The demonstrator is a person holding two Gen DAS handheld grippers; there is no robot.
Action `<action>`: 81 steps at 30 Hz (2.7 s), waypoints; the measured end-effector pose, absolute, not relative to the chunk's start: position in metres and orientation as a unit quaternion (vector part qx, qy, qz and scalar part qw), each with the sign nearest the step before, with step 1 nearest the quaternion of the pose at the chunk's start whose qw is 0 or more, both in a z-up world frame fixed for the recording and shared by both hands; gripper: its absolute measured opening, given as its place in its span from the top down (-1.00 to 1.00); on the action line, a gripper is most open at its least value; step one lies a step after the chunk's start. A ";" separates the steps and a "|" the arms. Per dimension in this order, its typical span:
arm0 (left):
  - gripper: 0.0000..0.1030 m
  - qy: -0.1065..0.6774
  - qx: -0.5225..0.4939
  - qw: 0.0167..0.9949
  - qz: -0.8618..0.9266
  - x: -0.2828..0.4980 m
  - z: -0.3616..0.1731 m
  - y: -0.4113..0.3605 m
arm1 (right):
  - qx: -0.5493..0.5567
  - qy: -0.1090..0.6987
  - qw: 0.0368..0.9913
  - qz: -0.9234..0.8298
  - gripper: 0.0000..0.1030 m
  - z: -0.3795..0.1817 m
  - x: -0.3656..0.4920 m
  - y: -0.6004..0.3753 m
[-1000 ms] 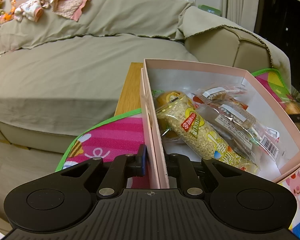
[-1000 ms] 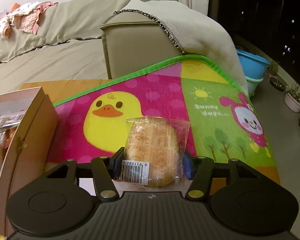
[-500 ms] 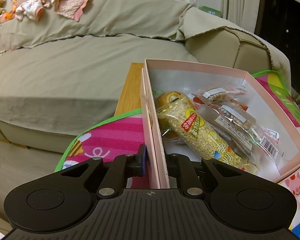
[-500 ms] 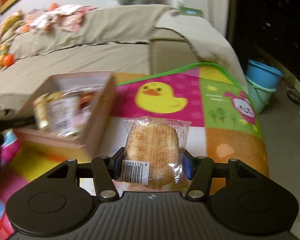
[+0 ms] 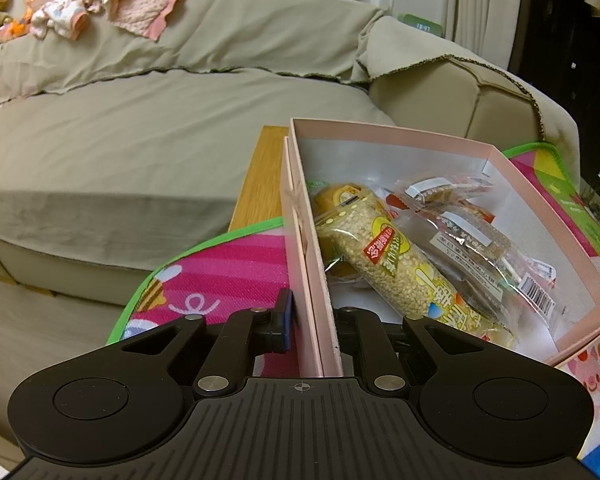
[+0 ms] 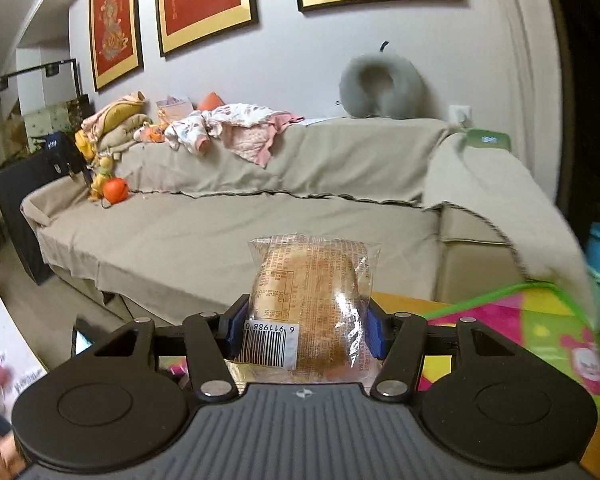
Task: Organize objects
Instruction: 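Carry the bread roll into the pink box and release it with the right gripper, then release the pink box wall with the left gripper and pull both tools back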
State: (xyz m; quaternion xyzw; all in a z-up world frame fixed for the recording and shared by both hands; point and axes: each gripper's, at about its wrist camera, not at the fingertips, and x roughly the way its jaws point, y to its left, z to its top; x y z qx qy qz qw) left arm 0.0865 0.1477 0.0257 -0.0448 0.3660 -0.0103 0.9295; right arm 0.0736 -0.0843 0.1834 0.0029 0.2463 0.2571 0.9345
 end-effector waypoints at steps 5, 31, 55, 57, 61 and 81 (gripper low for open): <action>0.72 0.366 -0.046 0.930 -0.013 0.086 0.026 0.148 | 0.004 0.255 0.941 0.222 -0.08 0.160 0.105 -0.059; 0.72 0.363 -0.047 0.930 -0.014 0.085 0.025 0.148 | 0.028 0.340 0.921 0.189 -0.35 0.084 0.150 -0.089; 0.71 0.376 -0.015 0.927 -0.012 0.099 0.026 0.115 | -0.099 0.341 0.902 0.244 -0.31 0.034 0.050 -0.105; 0.71 0.377 -0.010 0.926 -0.028 0.112 0.026 0.094 | -0.086 0.337 0.911 0.222 -0.31 0.034 0.053 -0.115; 0.64 0.365 -0.013 0.929 -0.060 0.145 0.022 0.054 | -0.072 0.329 0.929 0.155 -0.36 0.033 0.062 -0.142; 0.11 0.223 0.006 0.975 -0.006 0.017 0.061 0.050 | -0.045 0.310 0.946 0.085 -1.00 0.023 0.001 -0.176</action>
